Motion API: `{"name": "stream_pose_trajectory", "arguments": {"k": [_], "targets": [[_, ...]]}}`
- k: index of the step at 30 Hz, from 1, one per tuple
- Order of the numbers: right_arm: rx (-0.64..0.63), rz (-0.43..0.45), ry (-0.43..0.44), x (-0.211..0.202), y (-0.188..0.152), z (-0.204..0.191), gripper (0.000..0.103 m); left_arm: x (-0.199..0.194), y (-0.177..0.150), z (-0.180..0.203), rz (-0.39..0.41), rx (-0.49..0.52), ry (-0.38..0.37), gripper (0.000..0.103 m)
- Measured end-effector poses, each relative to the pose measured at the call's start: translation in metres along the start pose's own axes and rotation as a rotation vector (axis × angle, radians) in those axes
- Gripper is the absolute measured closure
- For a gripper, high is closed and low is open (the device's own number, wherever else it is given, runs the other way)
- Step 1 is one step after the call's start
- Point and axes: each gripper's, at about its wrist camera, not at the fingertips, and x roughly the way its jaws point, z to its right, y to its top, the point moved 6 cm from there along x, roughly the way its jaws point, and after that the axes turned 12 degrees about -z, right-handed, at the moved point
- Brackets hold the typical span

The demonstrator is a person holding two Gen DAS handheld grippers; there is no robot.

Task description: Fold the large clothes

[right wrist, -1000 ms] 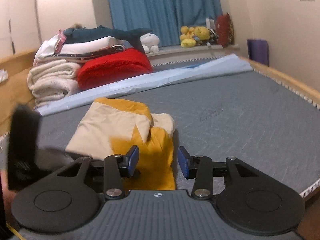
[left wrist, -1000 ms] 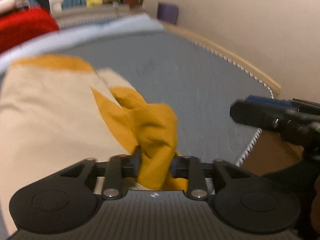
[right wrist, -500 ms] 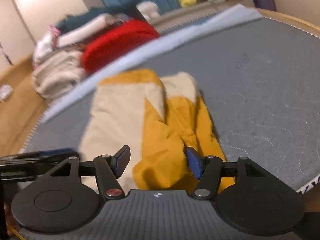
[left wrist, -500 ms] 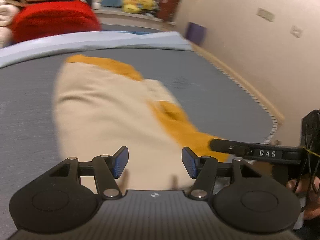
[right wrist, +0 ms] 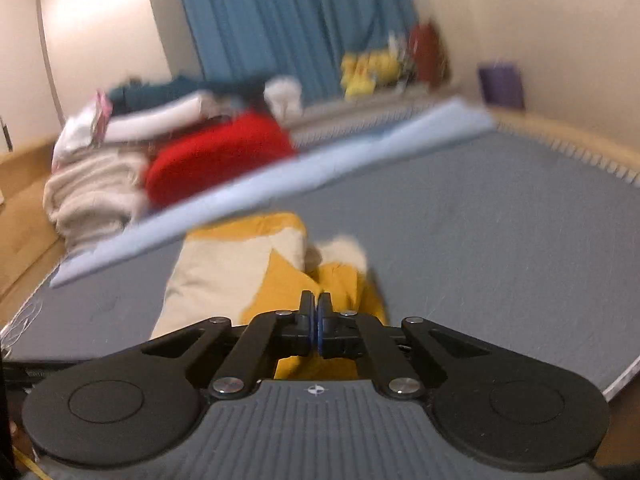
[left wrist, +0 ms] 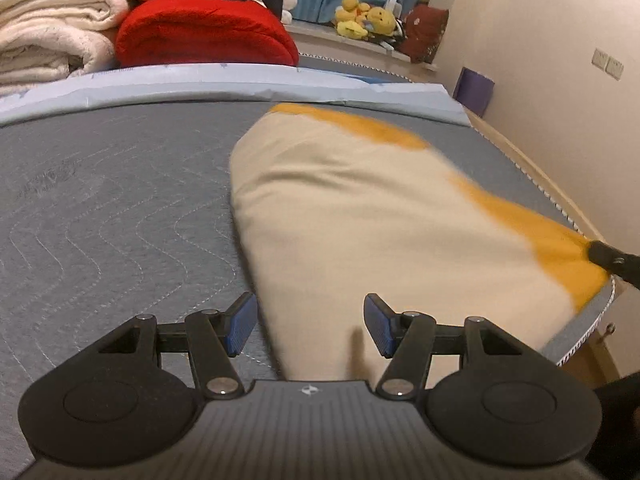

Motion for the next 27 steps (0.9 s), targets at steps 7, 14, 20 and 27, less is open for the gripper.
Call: {"name": "stream_pose_trajectory", "arguments": {"k": [7,14,20,27], "targets": [[0.014,-0.208,-0.213,0.041,-0.03,0.054,0.103,0.001,0.011,0.02,0.007,0.077,-0.09,0.038],[-0.006,-0.384,-0.262,0.077,-0.051,0.058,0.103,0.06,-0.026,0.023,-0.293,0.175,-0.021,0.036],[-0.011,-0.46,-0.301,0.096,-0.057,0.054,0.103,0.034,-0.023,0.038,-0.235,0.291,-0.037,0.037],[-0.046,-0.501,-0.327,0.099,-0.068,0.052,0.103,0.054,-0.054,0.034,-0.369,0.344,-0.001,0.037]]}}
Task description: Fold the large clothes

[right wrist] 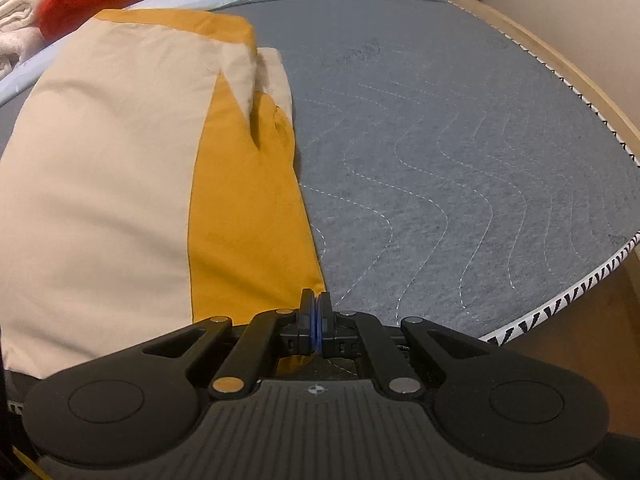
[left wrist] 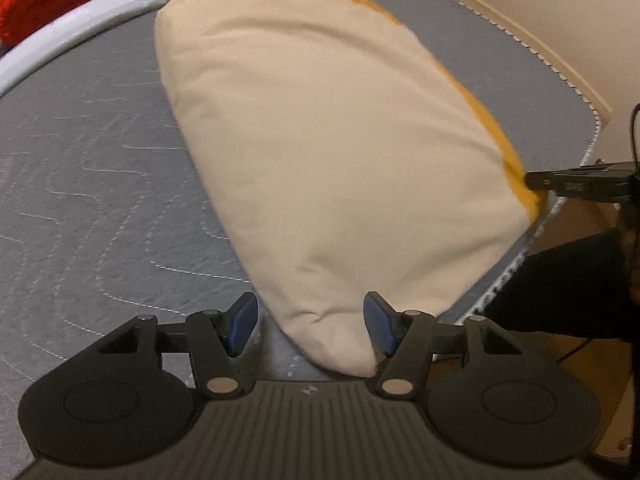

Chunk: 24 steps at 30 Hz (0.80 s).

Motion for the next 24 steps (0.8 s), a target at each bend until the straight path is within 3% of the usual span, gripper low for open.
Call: {"name": "stream_pose_trajectory", "arguments": {"k": [3,5,8,11,13,14,15,17,21,24], "targets": [[-0.006,0.007,0.002,-0.006,0.001,-0.002,0.103,-0.002,-0.002,0.004,-0.026,0.034,-0.004,0.037],[-0.02,0.01,-0.003,-0.005,0.001,-0.002,0.103,-0.009,0.001,0.007,0.004,0.065,0.017,0.037],[-0.043,0.013,-0.013,-0.005,0.0,-0.002,0.103,-0.042,0.015,-0.005,0.168,0.021,0.043,0.04],[-0.043,0.011,-0.014,-0.006,0.0,-0.001,0.103,-0.067,0.031,-0.016,0.298,-0.042,-0.035,0.059],[-0.048,0.013,-0.02,-0.007,0.0,-0.002,0.103,-0.057,0.039,-0.013,0.27,-0.014,-0.041,0.06],[-0.05,0.012,-0.023,-0.007,0.0,-0.002,0.103,-0.039,0.042,-0.009,0.198,0.009,-0.019,0.06],[-0.055,0.011,-0.028,-0.007,0.0,-0.003,0.103,-0.019,0.043,-0.006,0.123,0.027,0.016,0.052],[-0.067,0.008,-0.034,-0.006,-0.001,-0.004,0.103,0.0,0.045,-0.004,0.064,0.054,0.089,0.046],[-0.052,0.043,-0.033,-0.017,0.003,-0.002,0.103,-0.008,0.055,-0.009,0.064,0.005,0.048,0.041],[0.001,0.161,-0.023,-0.047,0.012,0.009,0.103,-0.027,0.066,-0.01,0.136,-0.017,0.034,0.041]]}}
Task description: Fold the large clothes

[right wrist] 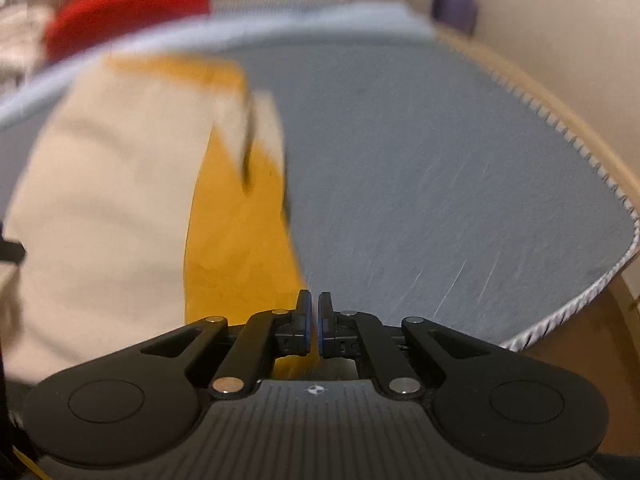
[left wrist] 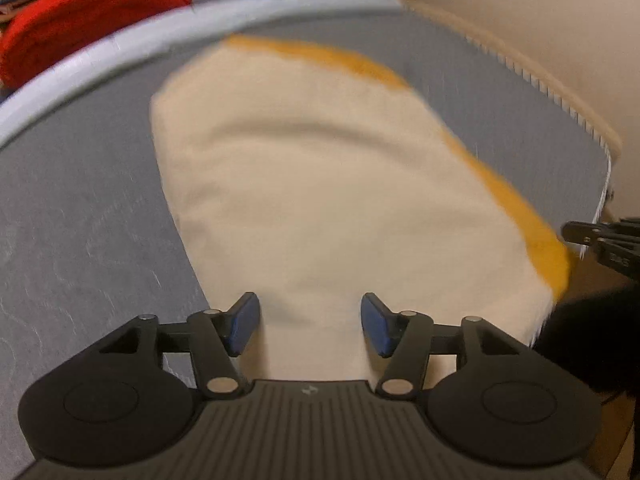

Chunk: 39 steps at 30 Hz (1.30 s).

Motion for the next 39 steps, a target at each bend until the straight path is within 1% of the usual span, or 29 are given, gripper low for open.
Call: {"name": "stream_pose_trajectory", "arguments": {"k": [2,3,4,7,9,11,12,15,16,17,19,21,24,30,33,35,37,39], "targets": [[-0.013,0.113,0.009,-0.023,0.013,0.003,0.103,-0.01,0.01,-0.011,0.052,-0.051,-0.028,0.041],[-0.03,0.169,0.028,-0.033,0.021,0.003,0.102,-0.013,0.014,-0.016,0.066,-0.072,-0.036,0.041],[-0.051,0.22,0.057,-0.042,0.03,0.0,0.098,-0.013,0.015,-0.017,0.074,-0.091,-0.042,0.041],[-0.141,0.32,0.155,-0.054,0.056,-0.016,0.098,-0.002,0.024,-0.027,0.054,-0.107,-0.03,0.042],[-0.205,0.333,0.218,-0.05,0.071,-0.03,0.095,0.008,0.03,-0.03,0.041,-0.111,-0.024,0.042],[-0.259,0.303,0.289,-0.037,0.083,-0.046,0.093,0.017,0.037,-0.032,0.05,-0.127,-0.029,0.042],[-0.278,0.273,0.32,-0.028,0.087,-0.054,0.091,0.02,0.04,-0.035,0.058,-0.135,-0.028,0.042],[-0.301,0.161,0.388,0.006,0.094,-0.073,0.09,0.031,0.053,-0.042,0.086,-0.161,-0.02,0.042],[-0.317,0.119,0.388,0.019,0.094,-0.079,0.09,0.034,0.059,-0.044,0.097,-0.17,-0.016,0.041],[-0.326,0.069,0.362,0.035,0.093,-0.082,0.09,0.038,0.065,-0.045,0.106,-0.176,-0.011,0.041],[-0.323,0.007,0.28,0.059,0.093,-0.084,0.09,0.045,0.078,-0.048,0.132,-0.179,0.002,0.041],[-0.329,0.001,0.271,0.069,0.098,-0.084,0.09,0.052,0.093,-0.049,0.163,-0.166,0.034,0.041],[-0.313,0.004,0.274,0.077,0.106,-0.085,0.09,0.067,0.114,-0.05,0.179,-0.15,0.055,0.042],[-0.223,0.024,0.293,0.095,0.142,-0.087,0.09,0.091,0.149,-0.042,0.206,-0.061,0.078,0.042],[-0.192,0.028,0.291,0.114,0.16,-0.091,0.09,0.107,0.163,-0.039,0.194,-0.029,0.086,0.042],[-0.176,0.012,0.262,0.129,0.169,-0.092,0.09,0.119,0.169,-0.04,0.171,-0.024,0.075,0.042],[-0.153,-0.018,0.229,0.145,0.172,-0.091,0.09,0.132,0.172,-0.042,0.152,-0.024,0.06,0.041],[-0.135,-0.063,0.198,0.163,0.172,-0.089,0.092,0.141,0.172,-0.042,0.144,-0.01,0.066,0.039]]}}
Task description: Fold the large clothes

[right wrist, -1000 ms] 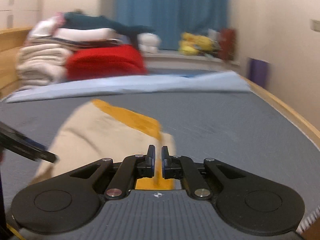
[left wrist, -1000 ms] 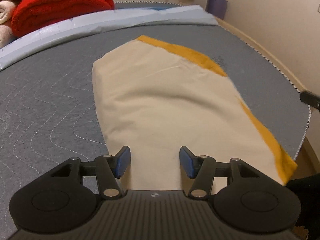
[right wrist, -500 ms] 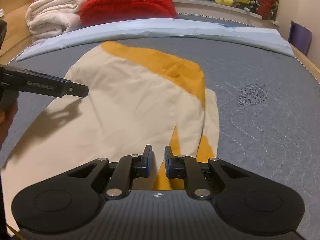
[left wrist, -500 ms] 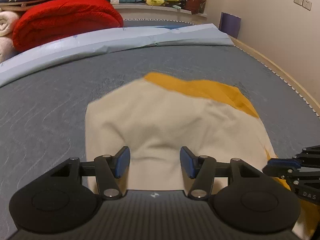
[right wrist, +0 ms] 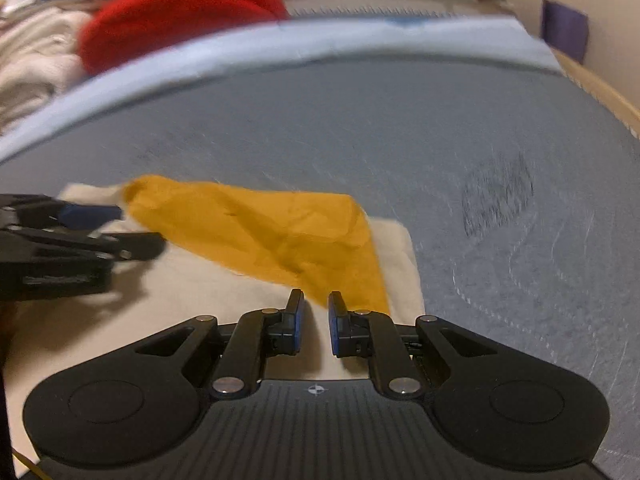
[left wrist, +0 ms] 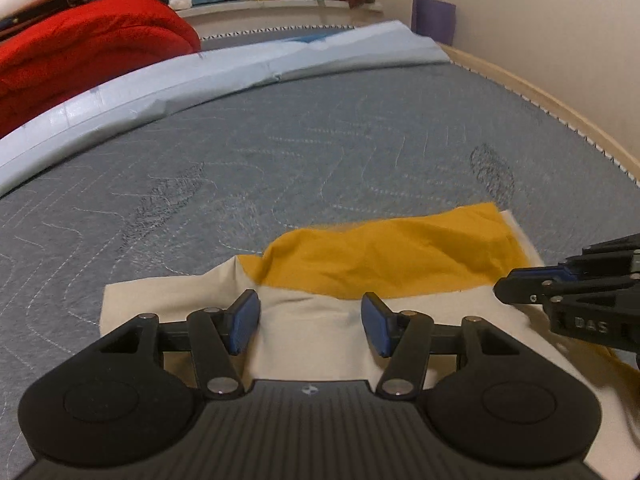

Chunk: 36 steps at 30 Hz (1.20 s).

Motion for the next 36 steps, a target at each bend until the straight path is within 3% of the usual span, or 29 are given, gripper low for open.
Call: {"name": "stream_pose_trajectory", "arguments": {"k": [6,12,16,20,23,25,26,28,31,32,34,36], "targets": [[-0.001,0.018,-0.05,-0.002,-0.001,0.0,0.093,-0.007,0.002,0.005,0.029,0.034,0.013,0.035],[0.017,0.092,0.04,-0.065,-0.008,0.007,0.089,-0.093,-0.002,-0.012,0.088,-0.048,-0.108,0.035],[-0.05,0.069,0.13,-0.116,-0.031,0.004,0.088,-0.136,-0.033,-0.012,-0.011,-0.067,-0.138,0.036],[-0.118,0.033,0.156,-0.144,-0.068,0.001,0.086,-0.162,-0.086,0.015,-0.082,0.022,-0.155,0.036],[-0.141,-0.051,0.093,-0.127,-0.1,0.004,0.086,-0.149,-0.131,0.031,-0.17,0.012,-0.145,0.046],[-0.166,-0.158,0.043,-0.102,-0.125,0.008,0.086,-0.13,-0.159,0.039,-0.232,0.055,-0.095,0.043],[-0.186,-0.195,0.03,-0.094,-0.132,0.008,0.086,-0.13,-0.161,0.042,-0.235,0.095,-0.075,0.042],[-0.197,-0.187,0.013,-0.092,-0.134,0.007,0.084,-0.133,-0.16,0.042,-0.225,0.104,-0.102,0.041],[-0.127,-0.168,0.034,-0.096,-0.133,0.013,0.079,-0.135,-0.163,0.023,-0.227,0.024,-0.188,0.041],[-0.105,-0.151,0.034,-0.1,-0.131,0.014,0.076,-0.137,-0.16,0.01,-0.222,-0.055,-0.219,0.041],[-0.065,-0.093,0.046,-0.109,-0.123,0.019,0.058,-0.142,-0.157,-0.014,-0.185,-0.217,-0.26,0.039],[-0.022,-0.054,0.071,-0.112,-0.113,0.025,0.052,-0.138,-0.153,-0.043,-0.16,-0.383,-0.281,0.037]]}}
